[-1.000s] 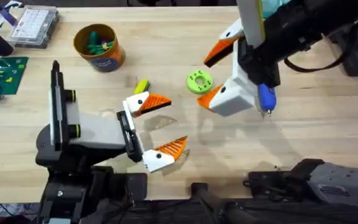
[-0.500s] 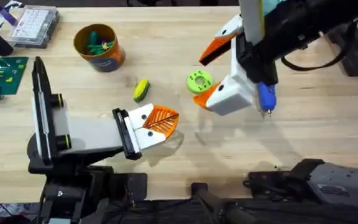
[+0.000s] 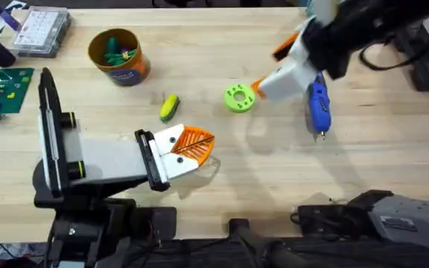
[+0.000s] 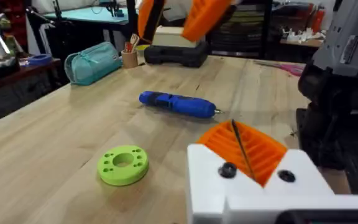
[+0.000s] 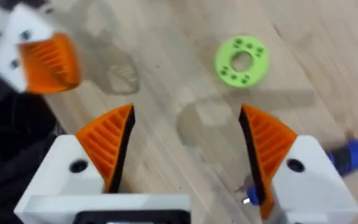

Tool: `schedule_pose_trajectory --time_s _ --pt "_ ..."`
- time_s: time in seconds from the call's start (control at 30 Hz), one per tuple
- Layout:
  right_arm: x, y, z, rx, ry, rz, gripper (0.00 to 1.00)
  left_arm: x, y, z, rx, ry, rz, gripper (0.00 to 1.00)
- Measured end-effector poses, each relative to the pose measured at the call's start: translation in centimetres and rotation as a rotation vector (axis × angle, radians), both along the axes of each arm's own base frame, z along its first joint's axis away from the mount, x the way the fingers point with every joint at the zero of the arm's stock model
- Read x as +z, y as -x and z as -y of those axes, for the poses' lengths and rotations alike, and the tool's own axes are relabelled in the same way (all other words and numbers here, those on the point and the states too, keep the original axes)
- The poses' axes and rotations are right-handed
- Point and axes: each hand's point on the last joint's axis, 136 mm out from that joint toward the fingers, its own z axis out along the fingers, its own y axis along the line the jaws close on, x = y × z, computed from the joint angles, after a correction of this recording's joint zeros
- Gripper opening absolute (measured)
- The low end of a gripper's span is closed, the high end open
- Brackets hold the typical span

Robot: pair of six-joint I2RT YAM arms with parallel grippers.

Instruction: Pick up the gripper from the table and insert it into the empty holder that is missing its gripper. Then pick up a screw, insert it into the mounting hole, and use the screwdriver to tighten it. Finally, clean up the table by picking up the vegetable and placing it into the bucket.

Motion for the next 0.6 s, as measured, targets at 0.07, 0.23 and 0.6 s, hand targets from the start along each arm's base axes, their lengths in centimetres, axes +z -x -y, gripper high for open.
schedule_pose_trajectory --time_s 0.07,0.23,0.6 --pt "-0.2 -1.2 1.7 -0.110 0.016 -0.014 0.996 -0.2 0.0 0.0 0.000 0.000 -0.014 0.004" --pt "-0.7 -3.6 6.0 -0.366 0.066 -0.038 0.996 -1.2 -0.1 0.0 0.006 -0.003 -0.081 0.004" --pt "-1.2 -5.7 12.8 -0.699 0.162 -0.038 0.996 -1.7 -0.4 -0.2 0.024 -0.006 -0.118 0.004"
